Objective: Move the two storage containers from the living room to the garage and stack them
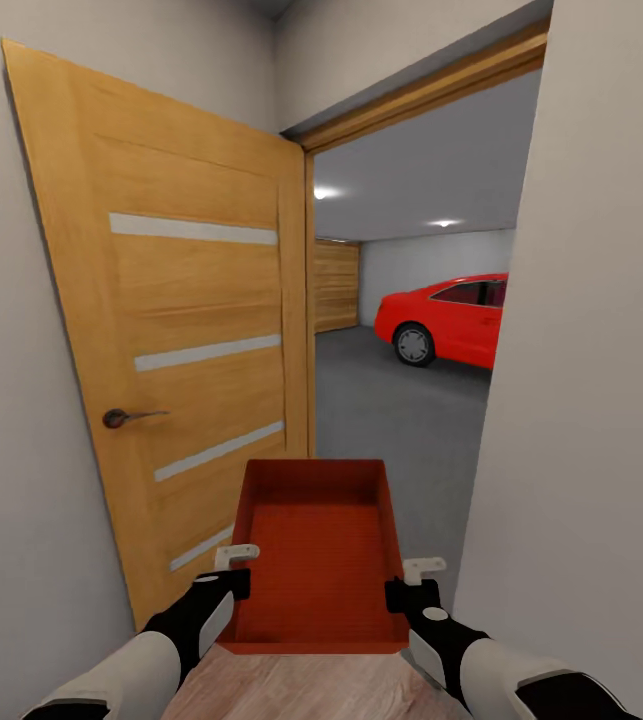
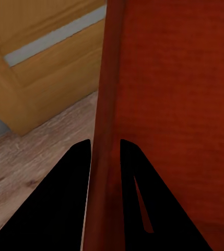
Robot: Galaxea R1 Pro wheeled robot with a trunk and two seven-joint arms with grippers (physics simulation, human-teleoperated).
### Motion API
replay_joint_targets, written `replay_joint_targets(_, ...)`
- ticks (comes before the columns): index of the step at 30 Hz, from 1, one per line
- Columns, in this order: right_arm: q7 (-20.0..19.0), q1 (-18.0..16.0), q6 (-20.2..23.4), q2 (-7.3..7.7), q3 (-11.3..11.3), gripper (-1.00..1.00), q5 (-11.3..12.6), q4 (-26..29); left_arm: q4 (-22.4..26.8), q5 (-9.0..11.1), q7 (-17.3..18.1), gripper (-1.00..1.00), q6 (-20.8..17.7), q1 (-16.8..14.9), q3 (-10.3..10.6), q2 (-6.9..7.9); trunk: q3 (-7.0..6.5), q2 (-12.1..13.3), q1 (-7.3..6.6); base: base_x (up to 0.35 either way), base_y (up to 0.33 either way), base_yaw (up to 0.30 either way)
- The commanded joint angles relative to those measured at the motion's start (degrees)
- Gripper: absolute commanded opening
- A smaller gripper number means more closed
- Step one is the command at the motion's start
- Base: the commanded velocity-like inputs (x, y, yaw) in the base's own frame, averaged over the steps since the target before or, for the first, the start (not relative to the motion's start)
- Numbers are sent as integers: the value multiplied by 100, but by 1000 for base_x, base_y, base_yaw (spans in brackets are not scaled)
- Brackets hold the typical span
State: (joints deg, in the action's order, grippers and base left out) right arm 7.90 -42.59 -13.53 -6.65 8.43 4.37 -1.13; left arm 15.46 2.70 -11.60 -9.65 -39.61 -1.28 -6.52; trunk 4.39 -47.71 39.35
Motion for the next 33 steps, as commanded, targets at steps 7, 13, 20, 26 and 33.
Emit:
replay_joint_targets(7, -25, -4, -2, -7, -184, -100, -59, -10, 28, -112, -360, -100, 535, -4, -146, 72, 10, -7, 5, 318, 34, -286)
replay_joint_targets(13, -25, -4, -4, -7, -184, -100, -59, -10, 22, -112, -352, -100, 535, -3, -153, 79, 10, -7, 5, 319, 86, -286)
replay_joint_targets(20, -25, -4, -8, -10, -184, -100, -59, -10, 10, -112, -351, -100, 535, -3, -154, 80, 10, -7, 5, 305, 196, -125)
replay_joint_targets(26, -25, -4, -8, -10, -184, -100, -59, -10, 10, -112, -351, -100, 535, -4, -154, 80, 10, -7, 5, 299, 215, -163)
replay_joint_targets(33, -25, -4, -4, -12, -184, -100, -59, -10, 16, -111, -351, -100, 535, -3, -154, 79, 10, -7, 5, 299, 216, -286)
